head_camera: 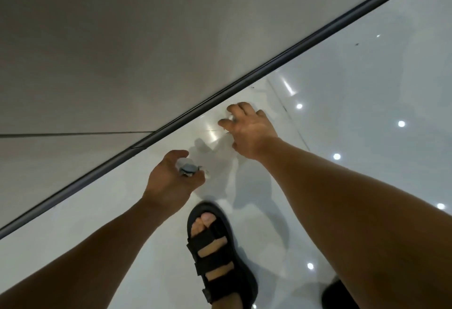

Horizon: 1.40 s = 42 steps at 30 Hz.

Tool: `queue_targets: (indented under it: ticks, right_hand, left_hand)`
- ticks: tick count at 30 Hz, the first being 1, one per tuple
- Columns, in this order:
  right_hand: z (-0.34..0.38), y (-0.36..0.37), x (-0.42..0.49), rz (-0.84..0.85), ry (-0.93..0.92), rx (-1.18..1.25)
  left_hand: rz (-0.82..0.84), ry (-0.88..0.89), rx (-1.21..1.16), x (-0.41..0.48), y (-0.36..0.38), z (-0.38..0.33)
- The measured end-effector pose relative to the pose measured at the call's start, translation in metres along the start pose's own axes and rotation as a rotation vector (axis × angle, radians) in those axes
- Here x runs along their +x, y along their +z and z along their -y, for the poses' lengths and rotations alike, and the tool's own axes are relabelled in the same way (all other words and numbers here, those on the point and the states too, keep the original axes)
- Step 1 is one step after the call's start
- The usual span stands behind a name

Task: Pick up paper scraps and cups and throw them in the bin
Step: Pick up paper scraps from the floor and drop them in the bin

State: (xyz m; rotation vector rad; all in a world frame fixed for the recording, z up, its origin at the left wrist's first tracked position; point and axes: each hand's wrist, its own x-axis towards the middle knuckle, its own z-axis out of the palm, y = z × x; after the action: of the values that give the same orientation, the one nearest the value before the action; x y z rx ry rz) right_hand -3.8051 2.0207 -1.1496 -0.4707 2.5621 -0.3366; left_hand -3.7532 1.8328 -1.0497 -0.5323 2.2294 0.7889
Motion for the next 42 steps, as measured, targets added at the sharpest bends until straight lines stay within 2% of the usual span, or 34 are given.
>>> queue_targets:
  ticks: [2, 4, 6, 9, 15, 22, 29, 33, 37, 42]
  right_hand:
    - [0.003, 0.006, -0.007, -0.025, -0.003, -0.036]
    - [0.003, 0.01, -0.025, 0.033, 0.021, -0.015]
    - [-0.002, 0.008, -0.05, 0.087, 0.086, 0.059]
    - [-0.014, -0.015, -0.087, 0.069, 0.132, 0.18]
    - [-0.024, -0.117, -0.149, -0.031, 0.112, 0.227]
    - [-0.004, -0.271, -0.232, -0.021, -0.006, 0.072]
    - [0.079, -0.431, -0.32, -0.045, -0.141, 0.06]
    - [0.143, -0.489, -0.369, -0.052, -0.229, -0.033]
    - [0.222, -0.507, -0.419, -0.042, -0.325, -0.1]
    - [0.346, -0.488, -0.479, -0.012, -0.488, -0.19]
  left_hand:
    - [-0.014, 0.005, -0.03, 0.005, 0.001, -0.003]
    - [-0.023, -0.002, -0.051, 0.003, 0.005, -0.007]
    - [-0.015, -0.015, -0.045, -0.004, 0.008, -0.015]
    - [0.006, -0.011, -0.032, -0.023, 0.012, -0.037]
    - [0.013, 0.07, -0.118, -0.087, -0.002, -0.106]
    - [-0.106, 0.067, -0.204, -0.213, -0.064, -0.169]
    - [-0.176, -0.027, -0.313, -0.401, -0.132, -0.194]
    - [-0.271, -0.035, -0.399, -0.493, -0.175, -0.185]
    - [-0.314, -0.05, -0.477, -0.573, -0.21, -0.144]
    - [-0.423, -0.065, -0.551, -0.662, -0.242, -0.06]
